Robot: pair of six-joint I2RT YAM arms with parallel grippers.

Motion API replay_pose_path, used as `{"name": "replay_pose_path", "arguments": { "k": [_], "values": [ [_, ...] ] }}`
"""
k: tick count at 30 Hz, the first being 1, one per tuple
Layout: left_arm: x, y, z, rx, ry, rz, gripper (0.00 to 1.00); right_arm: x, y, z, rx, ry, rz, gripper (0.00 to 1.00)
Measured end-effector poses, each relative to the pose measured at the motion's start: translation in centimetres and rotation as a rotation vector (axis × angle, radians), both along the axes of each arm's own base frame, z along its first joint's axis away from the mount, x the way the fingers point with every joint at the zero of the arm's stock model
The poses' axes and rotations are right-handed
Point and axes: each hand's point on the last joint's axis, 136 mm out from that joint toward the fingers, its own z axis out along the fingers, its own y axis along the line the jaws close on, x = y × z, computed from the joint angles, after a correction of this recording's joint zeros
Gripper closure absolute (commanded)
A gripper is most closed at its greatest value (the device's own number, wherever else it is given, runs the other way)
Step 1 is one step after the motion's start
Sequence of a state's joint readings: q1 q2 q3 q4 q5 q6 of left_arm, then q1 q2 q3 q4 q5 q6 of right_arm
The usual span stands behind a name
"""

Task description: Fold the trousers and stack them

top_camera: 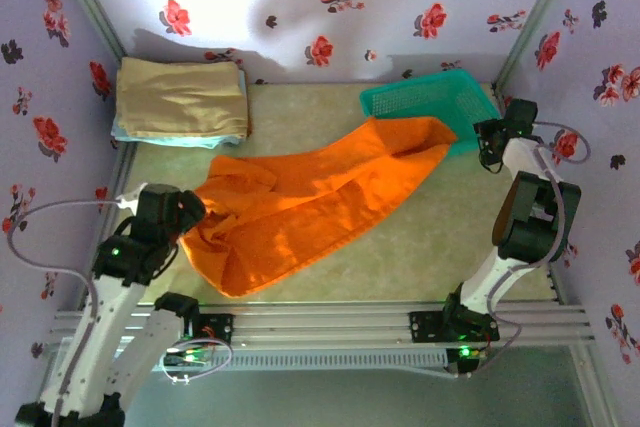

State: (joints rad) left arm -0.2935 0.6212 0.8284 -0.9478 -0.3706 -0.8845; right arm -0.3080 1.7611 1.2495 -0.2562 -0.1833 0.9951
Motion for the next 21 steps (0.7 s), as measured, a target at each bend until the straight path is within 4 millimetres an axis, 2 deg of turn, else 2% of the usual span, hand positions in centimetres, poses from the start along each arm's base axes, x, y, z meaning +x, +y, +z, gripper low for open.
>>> {"name": "replay_pose_path", "arguments": {
  "k": [2, 6, 8, 12, 15, 18, 21],
  "values": [
    [-0.5, 0.0, 1.0, -0.015, -0.018, -0.008, 0.07, -0.2, 0.1, 0.5, -0.013, -0.006, 0.013, 0.37],
    [0.3, -1.5, 2.6, -0.054, -0.022, -0.072, 0.05, -0.5, 0.4, 3.1, -0.039, -0.064, 0.040, 0.34],
    [1.3, -3.0, 2.3, -0.051, 0.013, -0.133, 0.01, -1.4, 1.1, 4.4, -0.047, -0.098, 0.063, 0.31],
    [3.2, -7.5, 0.0, 0.004, 0.105, -0.296, 0.00, -4.1, 4.3, 5.6, -0.060, -0.142, 0.150, 0.26],
    [4.6, -9.9, -2.4, 0.043, 0.170, -0.356, 0.00, -6.1, 8.3, 4.7, -0.051, -0.144, 0.253, 0.26],
    [5.6, -10.5, -5.4, 0.076, 0.226, -0.355, 0.00, -8.1, 11.9, 2.4, -0.028, -0.103, 0.352, 0.26],
    [5.6, -10.3, -7.6, 0.090, 0.243, -0.348, 0.00, -8.8, 13.2, 0.5, 0.000, -0.058, 0.395, 0.35]
  ]
}}
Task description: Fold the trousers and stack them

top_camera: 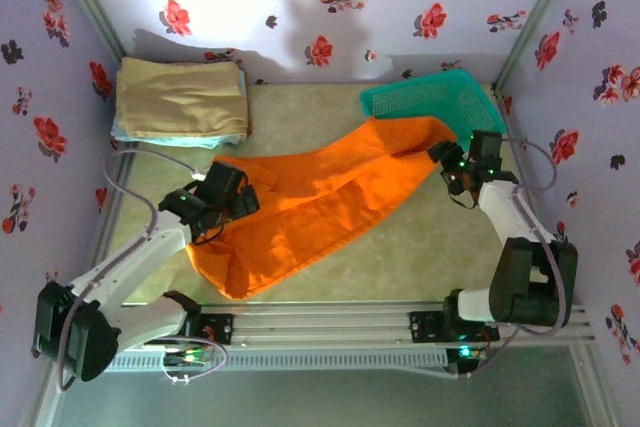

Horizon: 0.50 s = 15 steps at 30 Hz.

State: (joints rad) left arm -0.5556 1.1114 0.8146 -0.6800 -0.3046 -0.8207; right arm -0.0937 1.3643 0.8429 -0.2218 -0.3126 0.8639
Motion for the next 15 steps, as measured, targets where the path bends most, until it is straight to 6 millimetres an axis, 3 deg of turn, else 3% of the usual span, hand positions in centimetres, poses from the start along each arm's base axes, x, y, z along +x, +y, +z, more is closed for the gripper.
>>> {"name": "replay_pose_path", "arguments": {
  "k": [5, 10, 14, 15],
  "values": [
    [0.1, 1.0, -1.9, 0.002, 0.000, 0.032, 0.01, 0.8, 0.6, -1.9, 0.014, 0.041, 0.051, 0.75],
    [-0.3, 2.0, -3.1, -0.003, 0.005, 0.060, 0.01, 1.9, 0.8, -0.3, 0.010, -0.002, 0.078, 1.00],
    [-0.4, 2.3, -3.0, -0.016, -0.005, 0.061, 0.01, 3.2, 0.8, 1.8, -0.006, -0.056, 0.094, 0.99],
    [-0.3, 2.3, -2.8, -0.021, -0.013, 0.059, 0.01, 3.5, 0.8, 2.2, -0.009, -0.065, 0.095, 0.70]
  ]
}}
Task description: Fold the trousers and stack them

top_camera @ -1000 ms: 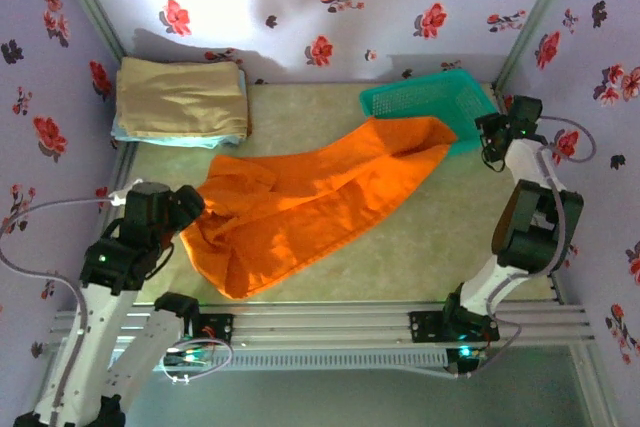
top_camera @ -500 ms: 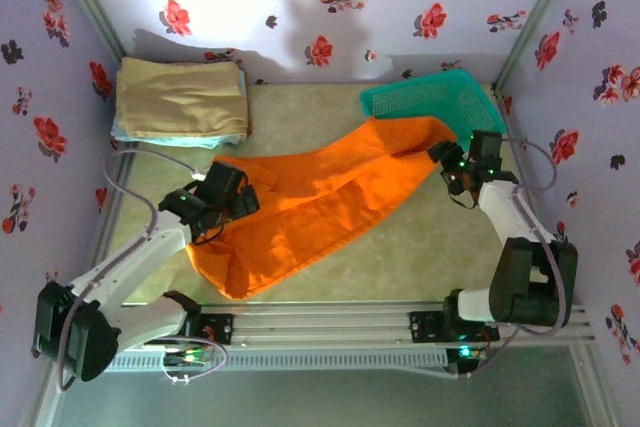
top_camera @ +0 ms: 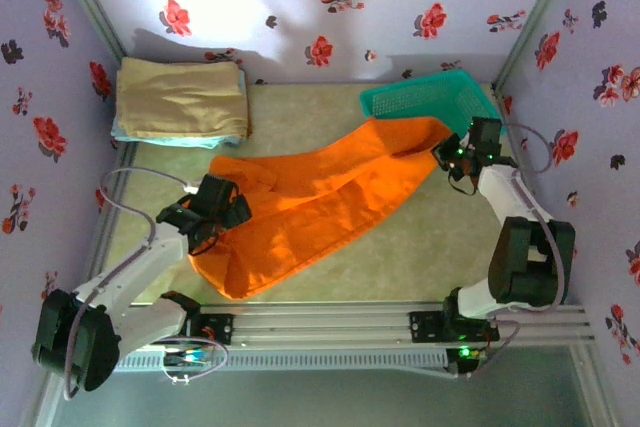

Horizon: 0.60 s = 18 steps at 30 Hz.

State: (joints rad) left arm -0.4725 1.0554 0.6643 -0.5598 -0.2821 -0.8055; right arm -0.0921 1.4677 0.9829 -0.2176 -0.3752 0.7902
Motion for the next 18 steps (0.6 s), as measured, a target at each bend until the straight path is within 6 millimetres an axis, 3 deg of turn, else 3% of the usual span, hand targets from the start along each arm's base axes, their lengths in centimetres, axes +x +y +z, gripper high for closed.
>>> {"name": "replay_pose_path", "arguments": {
  "k": [1, 2, 6, 9, 13, 15, 18],
  "values": [
    [0.1, -0.1, 0.1, -0.006, -0.005, -0.001, 0.01, 0.2, 0.0, 0.4, -0.003, -0.008, 0.001, 0.48],
    [0.1, -0.1, 0.2, -0.008, -0.008, -0.003, 0.01, 0.2, 0.0, 0.5, -0.006, -0.011, 0.003, 0.42],
    [0.2, -0.3, 0.2, -0.015, -0.009, -0.013, 0.00, -0.3, -0.2, -0.1, -0.026, 0.013, 0.005, 0.29],
    [0.3, -0.4, 0.2, -0.016, -0.011, -0.021, 0.00, -0.7, -0.2, -0.8, -0.035, 0.033, 0.015, 0.26],
    [0.4, -0.5, -0.1, -0.017, -0.003, -0.027, 0.00, -0.7, -0.2, -2.6, -0.028, 0.077, 0.018, 0.33],
    [0.4, -0.6, -0.1, -0.018, -0.002, -0.030, 0.00, -0.5, -0.1, -4.1, -0.025, 0.116, 0.027, 0.46],
    [0.4, -0.6, -0.1, -0.020, -0.001, -0.031, 0.00, 0.3, 0.2, -4.2, -0.007, 0.103, 0.040, 0.71]
  ]
}}
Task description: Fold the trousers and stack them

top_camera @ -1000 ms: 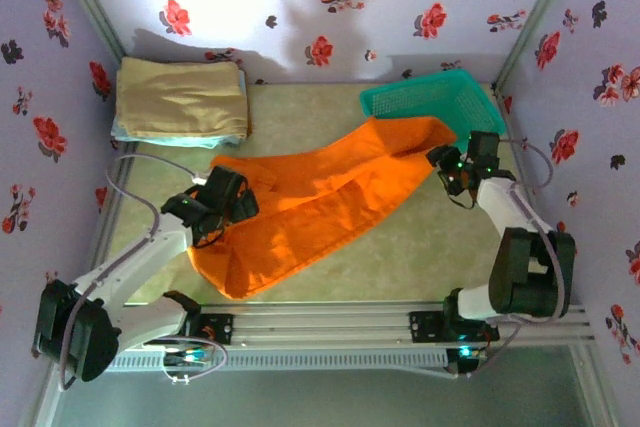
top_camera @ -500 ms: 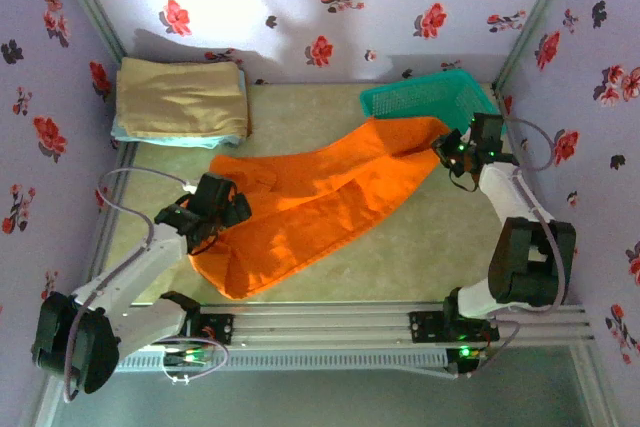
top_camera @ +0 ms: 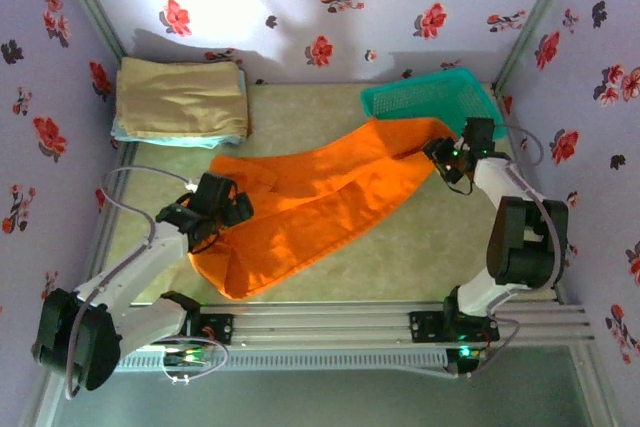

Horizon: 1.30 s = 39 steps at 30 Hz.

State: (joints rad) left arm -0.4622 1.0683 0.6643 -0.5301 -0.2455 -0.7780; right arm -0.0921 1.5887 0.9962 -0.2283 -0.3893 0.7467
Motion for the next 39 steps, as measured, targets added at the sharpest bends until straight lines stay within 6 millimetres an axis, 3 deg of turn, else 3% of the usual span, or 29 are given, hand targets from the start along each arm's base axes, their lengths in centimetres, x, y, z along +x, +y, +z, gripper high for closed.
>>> {"name": "replay_pose_path", "arguments": {
  "k": [2, 5, 9, 11, 18, 22, 29, 33, 36, 39],
  "values": [
    [0.0, 0.0, 0.0, -0.004, 0.001, 0.001, 0.00, 0.3, 0.3, 0.5, 0.009, -0.011, 0.004, 0.81],
    [0.0, 0.1, 0.1, -0.008, -0.002, 0.003, 0.00, 0.6, 0.3, 1.3, 0.019, -0.034, -0.002, 0.82],
    [0.0, 0.1, 0.4, -0.014, -0.011, 0.002, 0.00, 0.1, 0.4, 1.9, 0.020, -0.031, 0.001, 0.94],
    [0.0, 0.1, 0.4, -0.014, -0.011, 0.003, 0.00, -0.1, 0.5, 2.2, 0.022, -0.024, 0.001, 0.94],
    [0.0, 0.1, 0.4, -0.016, -0.009, 0.003, 0.00, 0.2, 0.8, 3.5, 0.031, -0.034, 0.025, 0.65],
    [0.0, 0.1, 0.4, -0.017, -0.010, 0.004, 0.00, 0.2, 1.0, 3.6, 0.035, -0.037, 0.035, 0.69],
    [0.1, 0.3, 1.3, -0.031, -0.041, 0.005, 0.00, 0.5, 1.2, 3.4, 0.055, -0.053, 0.033, 0.99],
    [0.0, 0.3, 1.4, -0.034, -0.046, 0.005, 0.01, 0.8, 1.3, 3.8, 0.064, -0.070, 0.037, 1.00],
    [0.1, 0.4, 1.4, -0.032, -0.047, 0.002, 0.02, 1.6, 1.3, 5.6, 0.066, -0.104, 0.042, 1.00],
    [0.1, 0.5, 1.4, -0.031, -0.046, 0.003, 0.02, 3.0, 1.6, 9.6, 0.058, -0.185, 0.055, 1.00]
  ]
}}
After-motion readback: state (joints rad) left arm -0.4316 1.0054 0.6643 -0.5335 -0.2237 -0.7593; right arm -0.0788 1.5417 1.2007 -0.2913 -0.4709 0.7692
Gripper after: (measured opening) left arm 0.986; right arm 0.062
